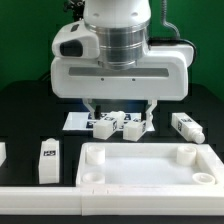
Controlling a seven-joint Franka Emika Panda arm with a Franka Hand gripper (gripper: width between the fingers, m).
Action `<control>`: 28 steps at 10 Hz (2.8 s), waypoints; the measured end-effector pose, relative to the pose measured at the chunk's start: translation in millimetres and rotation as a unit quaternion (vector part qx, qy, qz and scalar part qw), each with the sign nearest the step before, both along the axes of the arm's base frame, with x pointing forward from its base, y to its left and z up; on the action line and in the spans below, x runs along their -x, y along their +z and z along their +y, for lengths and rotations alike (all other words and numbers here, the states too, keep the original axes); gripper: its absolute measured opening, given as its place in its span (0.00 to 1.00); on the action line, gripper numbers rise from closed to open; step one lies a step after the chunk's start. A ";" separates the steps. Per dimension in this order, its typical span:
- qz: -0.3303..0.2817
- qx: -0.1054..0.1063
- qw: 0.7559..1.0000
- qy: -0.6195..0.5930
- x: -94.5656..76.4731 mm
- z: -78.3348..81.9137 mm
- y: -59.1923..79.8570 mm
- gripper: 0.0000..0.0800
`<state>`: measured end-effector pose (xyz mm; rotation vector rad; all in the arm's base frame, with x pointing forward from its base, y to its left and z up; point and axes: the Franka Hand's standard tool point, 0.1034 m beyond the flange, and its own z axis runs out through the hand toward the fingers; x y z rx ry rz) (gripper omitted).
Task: Assemble desk
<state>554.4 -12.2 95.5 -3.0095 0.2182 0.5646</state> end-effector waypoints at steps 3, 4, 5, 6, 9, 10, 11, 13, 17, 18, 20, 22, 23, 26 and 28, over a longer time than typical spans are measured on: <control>0.096 -0.013 0.995 0.005 -8.5 -14.9 -1.2 0.81; 0.144 -0.027 0.988 -0.041 -0.6 -11.5 -5.4 0.81; 0.133 -0.034 0.988 -0.076 -2.4 -0.2 -12.0 0.81; 0.125 -0.019 0.989 -0.072 9.6 22.0 -13.2 0.81; 0.127 -0.019 0.991 -0.034 19.0 44.5 -14.3 0.81; 0.126 -0.022 0.991 -0.027 19.3 46.1 -14.5 0.81; 0.126 -0.021 0.991 -0.028 19.4 49.2 -14.2 0.81; 0.078 -0.035 0.996 0.017 39.2 88.2 2.5 0.81; 0.048 -0.077 0.986 0.139 64.1 102.5 6.8 0.81; 0.044 -0.091 0.980 0.170 64.5 102.6 6.6 0.81; -0.005 -0.085 0.978 0.188 64.8 121.2 -4.5 0.81; -0.034 -0.070 0.969 0.236 101.9 150.7 -21.4 0.81; -0.031 -0.061 0.970 0.235 102.9 149.2 -23.9 0.81; -0.031 -0.062 0.970 0.232 102.8 148.0 -24.4 0.81; -0.064 -0.046 0.987 0.140 115.4 156.7 -43.6 0.81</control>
Offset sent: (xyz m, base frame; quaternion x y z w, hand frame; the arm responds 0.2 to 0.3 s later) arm -0.0134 0.0070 -0.0098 0.1184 -0.2565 0.1702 0.9441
